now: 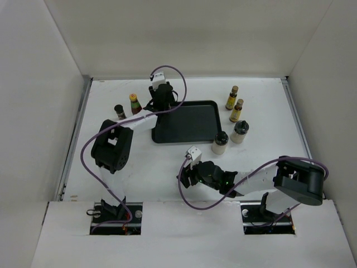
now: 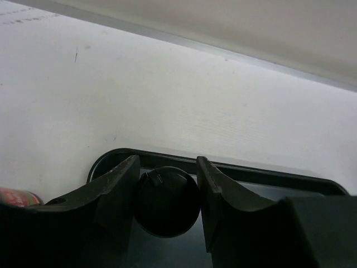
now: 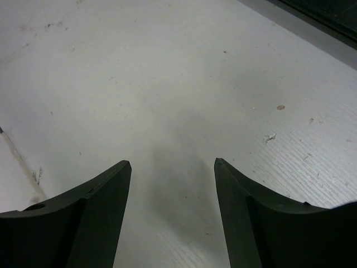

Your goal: Organize the condiment bottles

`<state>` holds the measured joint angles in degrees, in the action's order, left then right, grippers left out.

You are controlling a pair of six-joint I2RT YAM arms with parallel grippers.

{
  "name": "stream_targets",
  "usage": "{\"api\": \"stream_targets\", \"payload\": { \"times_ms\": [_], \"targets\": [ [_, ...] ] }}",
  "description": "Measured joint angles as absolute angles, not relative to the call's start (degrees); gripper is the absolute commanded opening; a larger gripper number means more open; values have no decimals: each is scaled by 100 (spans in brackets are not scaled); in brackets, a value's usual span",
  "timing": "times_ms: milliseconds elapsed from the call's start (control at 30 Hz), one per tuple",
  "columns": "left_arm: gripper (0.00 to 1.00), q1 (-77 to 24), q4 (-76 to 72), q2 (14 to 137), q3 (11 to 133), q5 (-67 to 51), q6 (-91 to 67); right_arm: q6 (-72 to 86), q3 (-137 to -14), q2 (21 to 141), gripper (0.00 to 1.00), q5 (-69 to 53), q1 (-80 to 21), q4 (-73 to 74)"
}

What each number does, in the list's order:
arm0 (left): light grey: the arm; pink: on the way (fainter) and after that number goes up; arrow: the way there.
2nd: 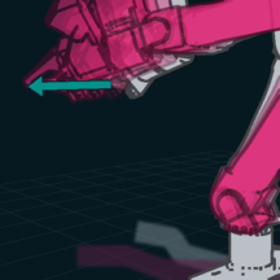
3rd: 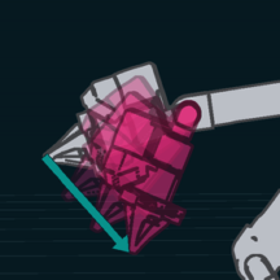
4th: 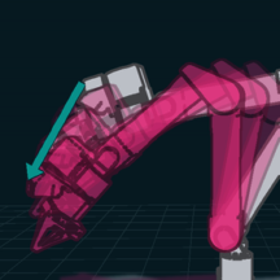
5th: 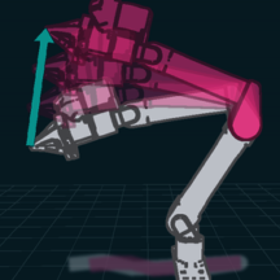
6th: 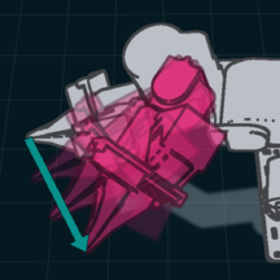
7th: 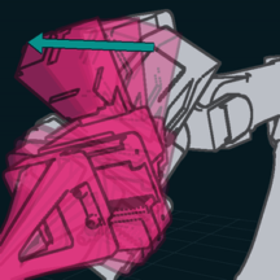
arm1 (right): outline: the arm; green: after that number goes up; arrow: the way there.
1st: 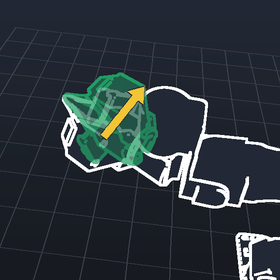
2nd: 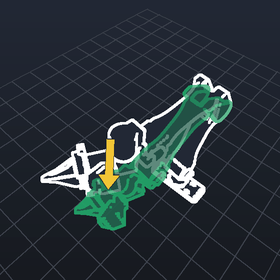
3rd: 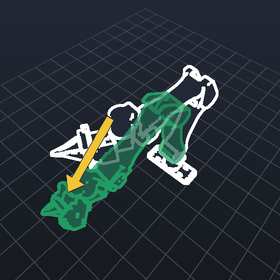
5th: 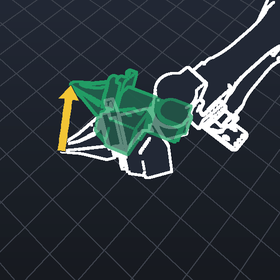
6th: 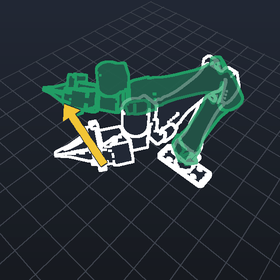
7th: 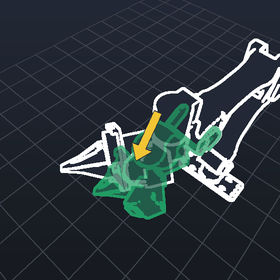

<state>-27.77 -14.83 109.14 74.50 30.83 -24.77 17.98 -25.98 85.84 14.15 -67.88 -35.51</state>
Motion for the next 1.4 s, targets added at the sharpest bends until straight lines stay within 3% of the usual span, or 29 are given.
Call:
{"api": "stream_targets", "payload": {
  "times_ms": [200,633,833,933,1200,1400],
  "targets": [
    [27,-2609,-1481,11229,7522,3035,-2397,1800,-2552,8582,69,1415,-6785,-3548],
    [40,-2499,-1935,11629,7585,2958,-2235,1802,-2534,8556,70,1463,-6696,-3546],
    [76,-2506,-1942,11625,7568,2936,-2213,1820,-2532,8541,71,1485,-6628,-3544],
    [85,-2550,-1935,11483,7465,2899,-2180,1824,-2532,8541,71,1483,-6606,-3544],
    [81,-2954,-1981,9913,7190,2679,-1990,1848,-2532,8541,71,1483,-6606,-3538],
    [72,-2897,-2626,7583,5638,3044,-2034,1914,-2532,8541,72,1479,-6576,-3516]
  ]
}}
